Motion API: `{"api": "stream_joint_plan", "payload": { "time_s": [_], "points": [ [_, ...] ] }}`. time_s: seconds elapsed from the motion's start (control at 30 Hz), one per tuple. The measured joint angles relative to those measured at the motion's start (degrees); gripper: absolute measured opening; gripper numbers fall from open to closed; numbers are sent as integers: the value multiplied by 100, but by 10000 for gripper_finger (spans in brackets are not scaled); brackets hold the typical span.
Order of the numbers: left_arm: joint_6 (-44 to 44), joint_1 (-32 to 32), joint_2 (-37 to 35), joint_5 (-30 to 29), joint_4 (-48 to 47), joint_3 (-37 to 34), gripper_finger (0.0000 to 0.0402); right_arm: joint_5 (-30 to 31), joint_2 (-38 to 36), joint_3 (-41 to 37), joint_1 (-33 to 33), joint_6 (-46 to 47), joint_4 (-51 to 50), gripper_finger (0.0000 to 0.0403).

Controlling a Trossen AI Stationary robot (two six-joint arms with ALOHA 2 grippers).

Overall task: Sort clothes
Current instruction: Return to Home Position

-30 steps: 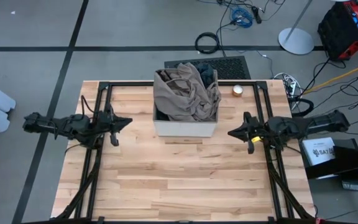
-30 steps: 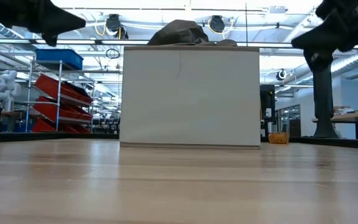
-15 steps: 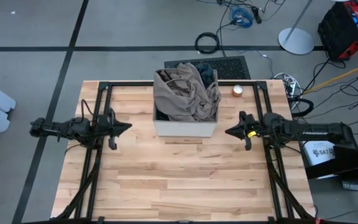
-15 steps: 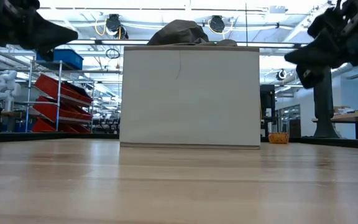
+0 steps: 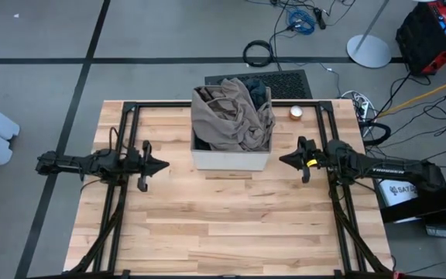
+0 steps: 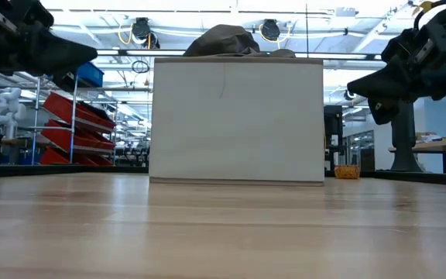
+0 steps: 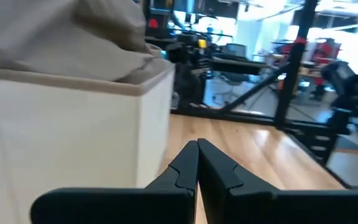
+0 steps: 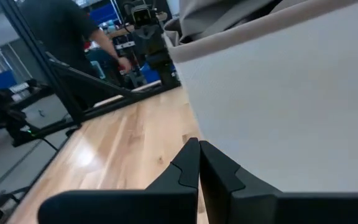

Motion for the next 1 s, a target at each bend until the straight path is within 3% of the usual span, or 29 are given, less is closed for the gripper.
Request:
{"api": "stream_joint_plan", "payload": {
  "time_s": [0.2,0.33,0.4,0.6,0.77,1.0],
  "points": [
    [-165,236,0,861,33,-9,12,-97,0,0,-170,-270,-44,0],
    [-191,392,0,901,14,-9,12,-722,0,2,-229,-344,-44,0],
    [-187,445,0,933,-41,-9,12,-752,0,2,-229,-266,-47,0],
    [-281,523,32,730,-341,-4,12,275,0,4,-158,-423,-503,0],
    [-419,611,39,99,-272,4,12,352,-62,4,117,-708,-241,0],
    [440,620,44,91,-277,4,12,769,-626,4,352,-987,-483,0]
  ]
}}
